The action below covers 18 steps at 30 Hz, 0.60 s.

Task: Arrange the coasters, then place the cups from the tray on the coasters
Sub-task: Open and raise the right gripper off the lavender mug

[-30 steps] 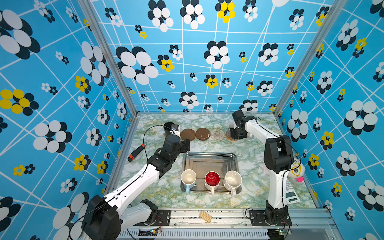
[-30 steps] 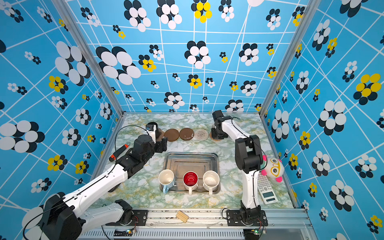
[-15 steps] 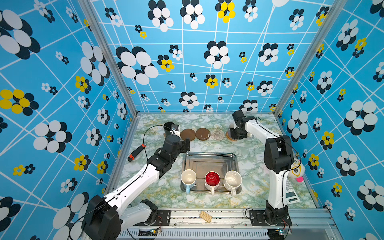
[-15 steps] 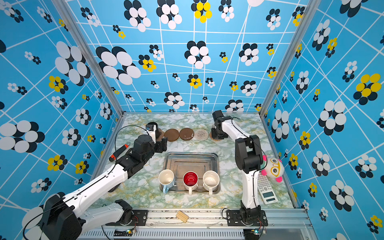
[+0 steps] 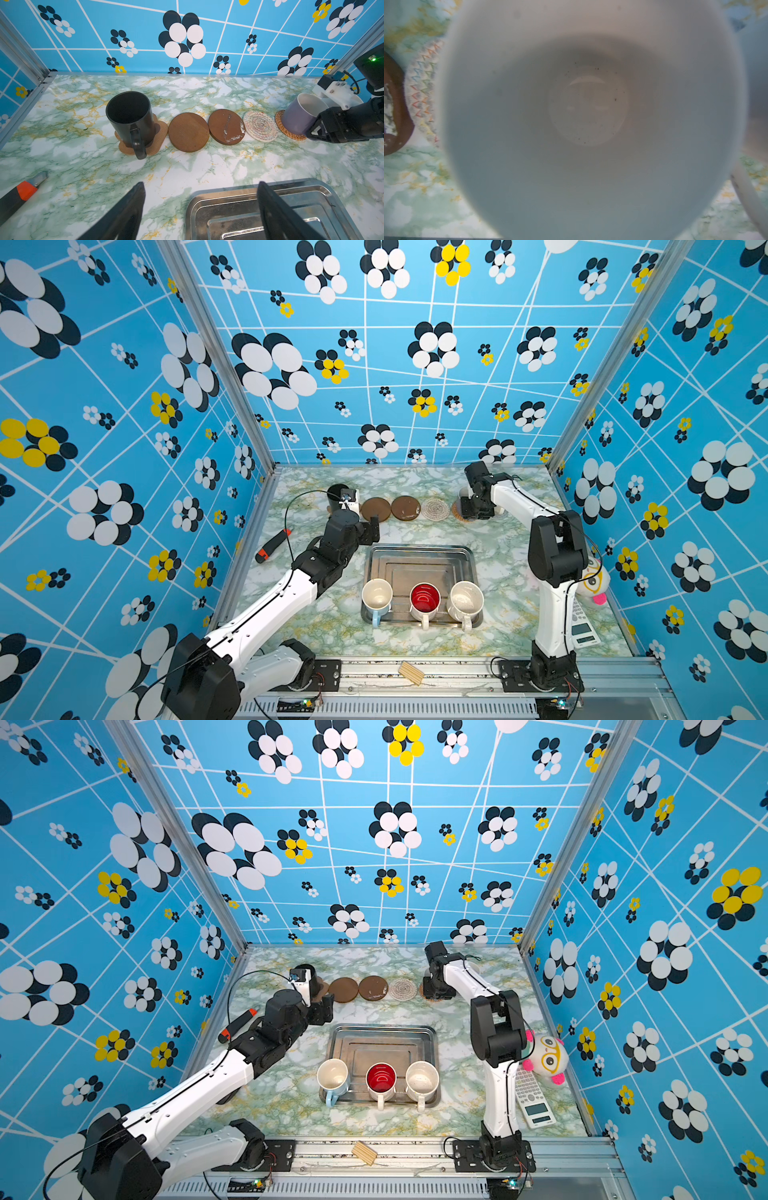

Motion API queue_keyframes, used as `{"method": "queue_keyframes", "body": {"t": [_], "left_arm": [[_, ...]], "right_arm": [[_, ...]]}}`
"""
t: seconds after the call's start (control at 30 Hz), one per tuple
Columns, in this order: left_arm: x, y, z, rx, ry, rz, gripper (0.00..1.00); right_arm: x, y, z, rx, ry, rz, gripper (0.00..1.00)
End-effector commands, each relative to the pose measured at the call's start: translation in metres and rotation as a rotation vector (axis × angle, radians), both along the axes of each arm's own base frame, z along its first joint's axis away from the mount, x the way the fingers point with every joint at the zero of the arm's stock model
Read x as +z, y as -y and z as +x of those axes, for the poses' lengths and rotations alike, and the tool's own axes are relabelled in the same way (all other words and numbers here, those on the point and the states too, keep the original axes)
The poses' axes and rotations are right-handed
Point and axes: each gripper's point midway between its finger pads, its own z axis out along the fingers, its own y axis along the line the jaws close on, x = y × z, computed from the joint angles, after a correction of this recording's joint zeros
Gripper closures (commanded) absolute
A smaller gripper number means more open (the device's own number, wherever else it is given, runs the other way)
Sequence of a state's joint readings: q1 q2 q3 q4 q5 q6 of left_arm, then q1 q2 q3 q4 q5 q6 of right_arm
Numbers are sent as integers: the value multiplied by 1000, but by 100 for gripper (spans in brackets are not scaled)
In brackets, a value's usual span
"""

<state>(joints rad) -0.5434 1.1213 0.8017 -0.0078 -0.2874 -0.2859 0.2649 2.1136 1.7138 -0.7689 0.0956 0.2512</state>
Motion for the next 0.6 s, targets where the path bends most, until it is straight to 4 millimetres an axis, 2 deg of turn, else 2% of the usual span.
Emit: {"method": "queue_keyframes", "body": {"t": [0.0, 0.23, 0.33, 0.4, 0.57], "left_arm": [[7, -5, -3, 0, 17, 6, 15], [9, -7, -6, 3, 23, 1, 15], [10, -8, -7, 5, 25, 0, 15], [10, -9, -8, 8, 24, 1, 15], [8, -9, -6, 10, 21, 2, 15]], "right_arm": [[24, 6, -3, -18, 48, 5, 53], [47, 10, -15, -31, 89, 15, 44], [64, 11, -24, -34, 107, 28, 43], [65, 13, -35, -38, 111, 33, 42], [96, 12, -49, -51, 203, 73, 41]]}}
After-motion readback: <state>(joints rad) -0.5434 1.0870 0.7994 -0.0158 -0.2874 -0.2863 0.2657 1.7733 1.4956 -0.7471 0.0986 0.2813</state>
